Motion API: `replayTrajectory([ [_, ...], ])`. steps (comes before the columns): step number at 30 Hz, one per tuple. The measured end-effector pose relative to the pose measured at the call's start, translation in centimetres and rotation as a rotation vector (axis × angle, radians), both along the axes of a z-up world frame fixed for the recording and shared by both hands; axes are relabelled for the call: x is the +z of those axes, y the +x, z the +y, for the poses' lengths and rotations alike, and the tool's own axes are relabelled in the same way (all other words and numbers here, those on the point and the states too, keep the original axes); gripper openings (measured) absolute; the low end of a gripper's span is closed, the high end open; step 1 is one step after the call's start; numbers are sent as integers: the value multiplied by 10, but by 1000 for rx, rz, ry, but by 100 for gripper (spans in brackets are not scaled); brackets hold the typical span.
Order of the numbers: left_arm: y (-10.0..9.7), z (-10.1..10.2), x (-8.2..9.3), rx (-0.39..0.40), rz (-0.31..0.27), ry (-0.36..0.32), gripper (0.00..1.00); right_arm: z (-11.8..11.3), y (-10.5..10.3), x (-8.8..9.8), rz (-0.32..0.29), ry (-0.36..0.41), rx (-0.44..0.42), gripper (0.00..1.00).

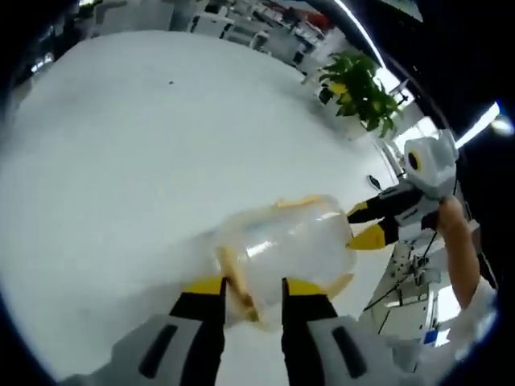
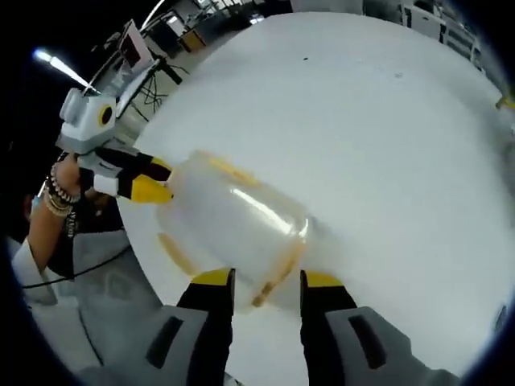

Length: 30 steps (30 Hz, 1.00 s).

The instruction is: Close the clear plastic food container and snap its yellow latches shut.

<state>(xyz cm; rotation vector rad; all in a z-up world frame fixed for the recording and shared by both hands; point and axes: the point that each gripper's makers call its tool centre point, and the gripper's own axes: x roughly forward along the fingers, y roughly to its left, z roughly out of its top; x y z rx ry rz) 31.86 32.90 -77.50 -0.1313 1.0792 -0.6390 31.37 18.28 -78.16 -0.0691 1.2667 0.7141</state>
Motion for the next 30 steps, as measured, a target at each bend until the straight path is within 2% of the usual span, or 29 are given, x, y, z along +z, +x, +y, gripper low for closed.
replayTrajectory([
  [1, -1, 1, 3, -22, -27, 9, 16, 0, -1, 1, 1, 3, 2, 28],
  [3, 0, 0, 9, -7, -38, -13, 16, 1, 0, 1, -4, 3, 12, 27],
  [7, 6, 0, 23, 1, -85, -53, 17, -4, 4, 8, -67, -50, 86, 22],
  [9, 9, -3, 31, -12, -141, -57, 16, -2, 4, 16, -85, -40, 85, 19],
  [11, 11, -9, 39, -42, -201, -51, 12, 1, 13, 26, -131, -17, 84, 18],
  [13, 11, -17, 42, -72, -240, -42, 9, 11, 22, 34, -187, 27, 72, 16],
  [15, 9, -27, 43, -117, -279, -25, 7, 21, 26, 38, -235, 58, 99, 10],
  [17, 8, -36, 41, -163, -312, -3, 4, 28, 26, 39, -249, 64, 113, 7],
  [19, 8, -42, 37, -221, -327, 24, 3, 36, 26, 38, -256, 70, 124, 7],
  [21, 5, -50, 36, -229, -319, 15, 0, 45, 25, 37, -257, 80, 140, 6],
  [26, 5, -61, 36, -250, -334, 0, 0, 59, 27, 34, -269, 93, 169, 0],
  [30, 3, -69, 35, -265, -338, -10, 0, 70, 26, 34, -270, 121, 181, 0],
])
